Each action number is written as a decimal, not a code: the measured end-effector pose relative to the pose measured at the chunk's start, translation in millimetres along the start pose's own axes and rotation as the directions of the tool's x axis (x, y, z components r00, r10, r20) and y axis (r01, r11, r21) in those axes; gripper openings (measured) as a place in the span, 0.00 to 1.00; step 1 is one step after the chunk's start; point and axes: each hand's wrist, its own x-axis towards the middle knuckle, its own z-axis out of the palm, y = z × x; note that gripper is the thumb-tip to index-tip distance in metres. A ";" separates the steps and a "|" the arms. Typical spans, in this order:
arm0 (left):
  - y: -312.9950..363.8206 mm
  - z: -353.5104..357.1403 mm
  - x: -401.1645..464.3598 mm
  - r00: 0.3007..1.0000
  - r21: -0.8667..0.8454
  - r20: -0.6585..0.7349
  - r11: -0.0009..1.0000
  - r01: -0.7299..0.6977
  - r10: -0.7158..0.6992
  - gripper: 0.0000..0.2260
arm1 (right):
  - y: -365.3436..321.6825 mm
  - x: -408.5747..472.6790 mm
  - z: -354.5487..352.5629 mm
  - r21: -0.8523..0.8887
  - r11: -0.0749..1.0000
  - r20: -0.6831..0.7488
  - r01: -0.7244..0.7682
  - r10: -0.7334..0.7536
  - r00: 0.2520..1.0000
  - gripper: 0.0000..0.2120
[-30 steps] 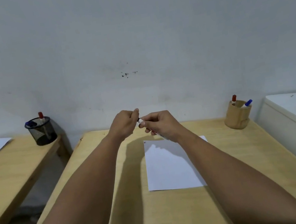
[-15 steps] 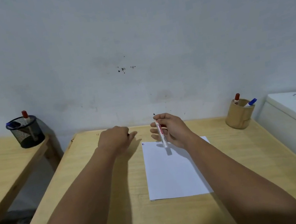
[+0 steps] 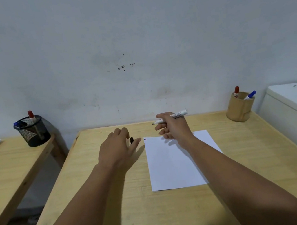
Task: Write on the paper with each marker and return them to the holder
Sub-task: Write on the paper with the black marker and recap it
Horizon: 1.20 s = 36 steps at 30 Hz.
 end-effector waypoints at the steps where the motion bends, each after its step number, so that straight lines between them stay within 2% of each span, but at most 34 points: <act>1: 1.8 -2.2 -11.8 0.998 -0.030 -0.039 0.999 -0.044 0.043 0.27 | 4.4 -1.3 2.7 -0.031 0.999 -0.001 0.019 -0.019 1.000 0.11; 3: 4.3 -3.5 -34.2 0.992 -0.038 -0.052 0.993 -0.116 0.114 0.26 | 12.2 -4.3 8.0 -0.077 0.996 -0.016 0.044 -0.046 0.999 0.10; 4: 5.0 -3.1 -43.2 0.992 -0.023 -0.011 0.991 -0.129 0.128 0.29 | 15.2 -5.3 10.8 -0.097 0.994 -0.039 0.053 -0.057 0.998 0.11; 7: 6.4 -2.0 -61.6 0.978 0.020 0.185 0.994 -0.104 0.098 0.44 | 24.2 -4.2 21.3 -0.115 0.991 -0.087 0.074 -0.085 0.993 0.17; 10: 6.0 -1.8 -67.6 0.944 0.050 0.323 0.995 -0.090 0.069 0.54 | 30.0 -0.6 28.3 -0.057 0.996 -0.102 0.073 -0.078 0.992 0.10; 13: 3.0 1.9 -68.3 0.922 0.086 0.385 0.993 -0.075 0.037 0.60 | 39.9 2.4 30.3 -0.021 0.998 -0.103 0.062 -0.064 0.993 0.08; 21: -2.6 5.3 -67.3 0.897 0.097 0.440 0.990 -0.106 0.052 0.63 | 62.6 12.1 28.8 -0.233 0.965 -0.067 0.122 -0.141 0.988 0.14; 36: -1.3 6.4 -66.7 0.901 0.089 0.431 0.992 -0.095 0.047 0.62 | 63.8 8.8 28.2 -0.382 0.905 0.013 0.184 -0.194 0.981 0.11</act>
